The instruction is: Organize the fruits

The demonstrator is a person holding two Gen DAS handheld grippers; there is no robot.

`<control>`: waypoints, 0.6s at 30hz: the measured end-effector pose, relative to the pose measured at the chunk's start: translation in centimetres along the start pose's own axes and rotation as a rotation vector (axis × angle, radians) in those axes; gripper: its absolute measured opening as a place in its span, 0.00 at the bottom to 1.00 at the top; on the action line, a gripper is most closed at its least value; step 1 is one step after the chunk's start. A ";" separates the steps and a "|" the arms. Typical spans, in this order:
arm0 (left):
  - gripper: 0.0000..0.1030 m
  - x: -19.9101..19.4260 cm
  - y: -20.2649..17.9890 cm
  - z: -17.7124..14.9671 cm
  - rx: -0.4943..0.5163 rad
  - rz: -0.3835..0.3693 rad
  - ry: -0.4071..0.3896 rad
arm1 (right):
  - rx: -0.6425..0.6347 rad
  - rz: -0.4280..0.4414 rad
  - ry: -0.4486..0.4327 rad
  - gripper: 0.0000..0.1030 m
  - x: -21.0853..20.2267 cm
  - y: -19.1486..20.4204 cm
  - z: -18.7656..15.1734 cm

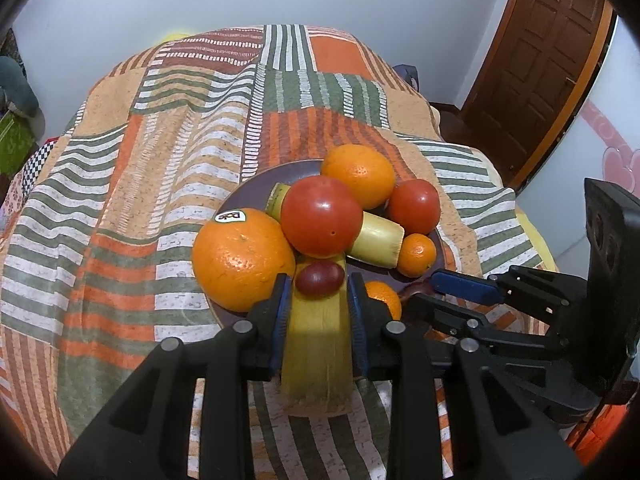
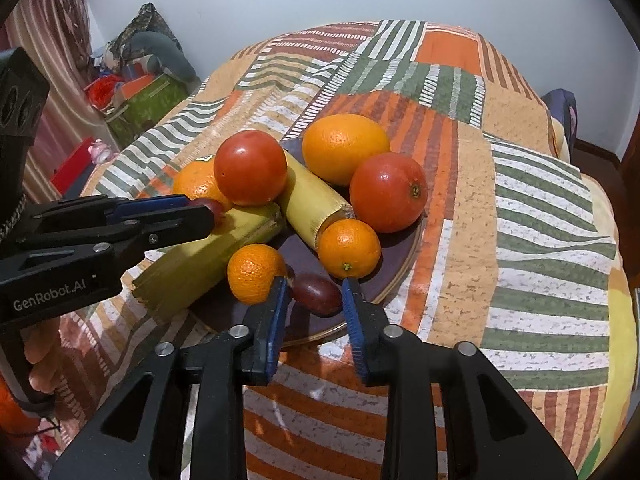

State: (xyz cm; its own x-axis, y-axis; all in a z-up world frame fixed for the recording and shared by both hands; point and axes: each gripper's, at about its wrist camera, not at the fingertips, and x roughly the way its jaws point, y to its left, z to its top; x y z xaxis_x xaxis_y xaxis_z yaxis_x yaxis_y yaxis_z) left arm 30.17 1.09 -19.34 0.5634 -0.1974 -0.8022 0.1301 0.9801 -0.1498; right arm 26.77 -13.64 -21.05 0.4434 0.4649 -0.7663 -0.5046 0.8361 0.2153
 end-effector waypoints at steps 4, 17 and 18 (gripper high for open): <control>0.38 -1.1 0.0 -0.1 0.000 0.007 -0.024 | 0.004 -0.011 -0.016 0.35 -0.5 0.0 0.1; 0.38 -10.9 -1.2 0.2 0.010 0.040 -0.232 | -0.026 -0.041 -0.191 0.35 -8.9 1.9 1.5; 0.38 -12.1 -1.5 0.1 0.015 0.047 -0.259 | -0.031 -0.043 -0.217 0.35 -10.0 2.3 1.6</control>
State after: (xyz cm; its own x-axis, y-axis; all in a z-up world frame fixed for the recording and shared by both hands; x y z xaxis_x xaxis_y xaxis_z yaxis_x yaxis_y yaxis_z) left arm 23.23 2.03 -9.35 0.7591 -0.1524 -0.6329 0.1097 0.9882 -0.1064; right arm 22.32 -15.87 -11.93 0.6123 0.4840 -0.6251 -0.5028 0.8486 0.1645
